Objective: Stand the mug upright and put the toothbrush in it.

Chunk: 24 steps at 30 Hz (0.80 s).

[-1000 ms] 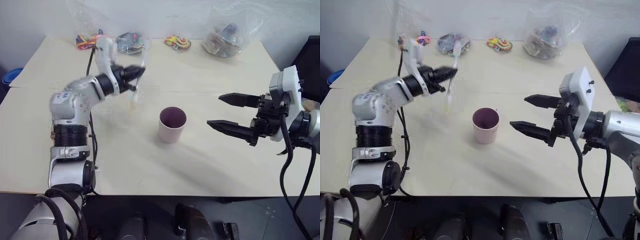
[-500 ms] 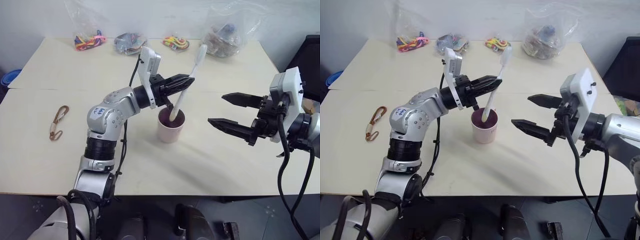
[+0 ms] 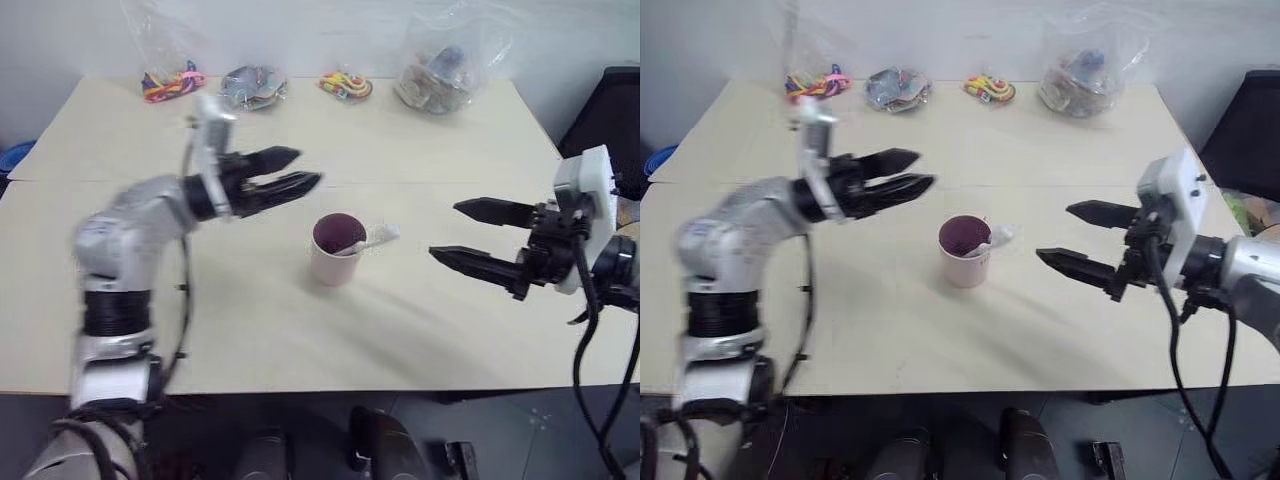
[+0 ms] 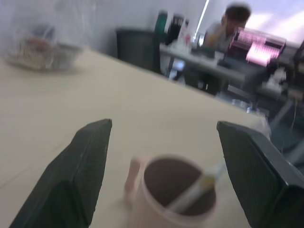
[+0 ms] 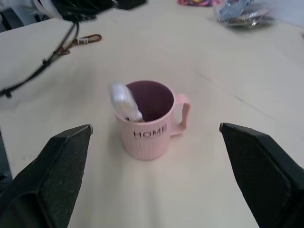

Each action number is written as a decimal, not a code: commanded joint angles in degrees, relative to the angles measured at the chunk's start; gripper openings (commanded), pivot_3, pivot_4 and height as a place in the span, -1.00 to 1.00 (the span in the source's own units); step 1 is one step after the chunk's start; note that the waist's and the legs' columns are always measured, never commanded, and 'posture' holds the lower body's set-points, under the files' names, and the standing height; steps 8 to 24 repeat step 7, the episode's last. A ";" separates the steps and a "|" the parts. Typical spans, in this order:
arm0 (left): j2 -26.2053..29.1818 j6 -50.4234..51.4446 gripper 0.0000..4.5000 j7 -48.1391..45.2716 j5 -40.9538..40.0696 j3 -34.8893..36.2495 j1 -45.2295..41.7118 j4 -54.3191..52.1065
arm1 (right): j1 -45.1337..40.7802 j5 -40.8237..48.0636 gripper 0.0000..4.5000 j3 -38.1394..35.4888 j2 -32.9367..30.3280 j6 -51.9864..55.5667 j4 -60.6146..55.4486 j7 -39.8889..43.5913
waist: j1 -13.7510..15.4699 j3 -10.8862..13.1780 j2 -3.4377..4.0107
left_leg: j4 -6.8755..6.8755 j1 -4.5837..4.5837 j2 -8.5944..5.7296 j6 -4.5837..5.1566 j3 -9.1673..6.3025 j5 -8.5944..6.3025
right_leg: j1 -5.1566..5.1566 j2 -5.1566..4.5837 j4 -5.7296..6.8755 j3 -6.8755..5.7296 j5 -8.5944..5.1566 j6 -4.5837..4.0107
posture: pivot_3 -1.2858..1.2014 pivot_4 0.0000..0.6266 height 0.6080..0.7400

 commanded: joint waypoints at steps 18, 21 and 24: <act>23.61 -5.75 0.67 -22.90 1.31 0.72 5.60 -2.40 | 4.32 -6.48 1.00 -2.64 -6.24 -5.71 7.56 16.72 | 1.23 0.00 0.00 | 0.08 -0.03 -0.06 0.05 0.09 -0.03 | 0.10 -0.04 -0.12 0.04 0.02 0.03 | 0.03 -0.52 1.00; 23.61 -5.75 0.67 -22.90 1.31 0.72 5.60 -2.40 | 4.32 -6.48 1.00 -2.64 -6.24 -5.71 7.56 16.72 | 1.23 0.00 0.00 | 0.08 -0.03 -0.06 0.05 0.09 -0.03 | 0.10 -0.04 -0.12 0.04 0.02 0.03 | 0.03 -0.52 1.00; 23.61 -5.75 0.67 -22.90 1.31 0.72 5.60 -2.40 | 4.32 -6.48 1.00 -2.64 -6.24 -5.71 7.56 16.72 | 1.23 0.00 0.00 | 0.08 -0.03 -0.06 0.05 0.09 -0.03 | 0.10 -0.04 -0.12 0.04 0.02 0.03 | 0.03 -0.52 1.00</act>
